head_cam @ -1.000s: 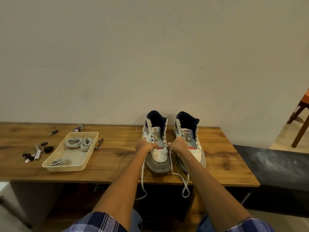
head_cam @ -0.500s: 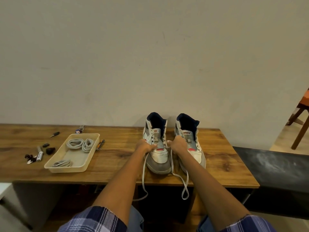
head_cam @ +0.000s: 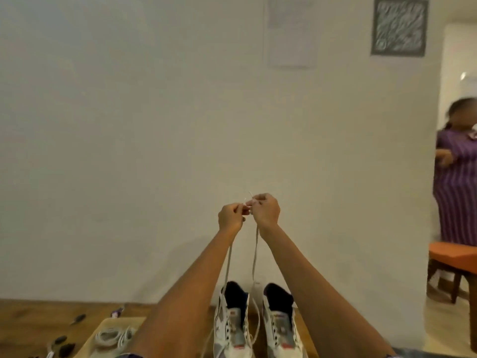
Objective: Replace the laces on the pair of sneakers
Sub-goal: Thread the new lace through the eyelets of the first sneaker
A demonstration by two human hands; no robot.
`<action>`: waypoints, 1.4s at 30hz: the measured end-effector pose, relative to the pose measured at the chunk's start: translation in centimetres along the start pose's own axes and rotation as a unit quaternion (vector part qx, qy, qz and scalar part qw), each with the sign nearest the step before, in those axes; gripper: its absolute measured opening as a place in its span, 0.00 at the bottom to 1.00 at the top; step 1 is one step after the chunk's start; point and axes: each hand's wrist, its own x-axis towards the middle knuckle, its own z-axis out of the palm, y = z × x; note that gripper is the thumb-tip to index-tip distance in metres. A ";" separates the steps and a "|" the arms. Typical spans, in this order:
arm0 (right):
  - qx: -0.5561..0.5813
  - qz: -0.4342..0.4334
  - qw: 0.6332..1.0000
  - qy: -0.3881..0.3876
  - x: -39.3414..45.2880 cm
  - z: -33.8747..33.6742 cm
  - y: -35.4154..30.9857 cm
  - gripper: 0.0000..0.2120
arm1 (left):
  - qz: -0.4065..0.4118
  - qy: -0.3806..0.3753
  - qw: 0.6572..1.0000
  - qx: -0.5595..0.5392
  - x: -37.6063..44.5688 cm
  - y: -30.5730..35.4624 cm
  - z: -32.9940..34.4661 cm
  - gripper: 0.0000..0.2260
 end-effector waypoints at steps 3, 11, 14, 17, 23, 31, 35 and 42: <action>0.058 -0.014 0.998 0.015 0.5 -1.1 -7.3 0.05 | 0.029 0.023 0.997 -0.066 0.4 7.4 -0.5 0.13; 0.154 -0.017 0.988 0.016 -0.4 -4.3 -17.9 0.03 | 0.058 0.059 0.980 -0.184 -0.4 18.6 -1.3 0.12; 0.173 0.014 0.985 -0.002 -0.8 -4.5 -18.3 0.04 | 0.041 0.067 0.976 -0.202 -0.8 19.1 -1.5 0.10; 0.207 0.041 0.977 -0.004 -1.0 -4.2 -17.9 0.03 | 0.021 0.085 0.970 -0.226 -0.8 18.9 -1.5 0.08; 0.285 0.078 0.955 0.007 -1.0 -3.8 -17.7 0.11 | 0.005 0.063 0.964 -0.257 -0.2 19.0 -1.9 0.08; 0.300 0.082 0.950 0.008 -0.8 -3.3 -17.2 0.13 | 0.008 0.048 0.967 -0.252 0.1 18.8 -2.2 0.08; 0.302 0.077 0.950 0.014 -1.0 -3.4 -17.2 0.13 | 0.001 0.042 0.966 -0.255 0.1 18.8 -2.3 0.08; 0.310 0.071 0.948 0.014 -1.2 -3.5 -17.4 0.13 | -0.012 0.035 0.964 -0.265 -0.6 19.3 -2.5 0.09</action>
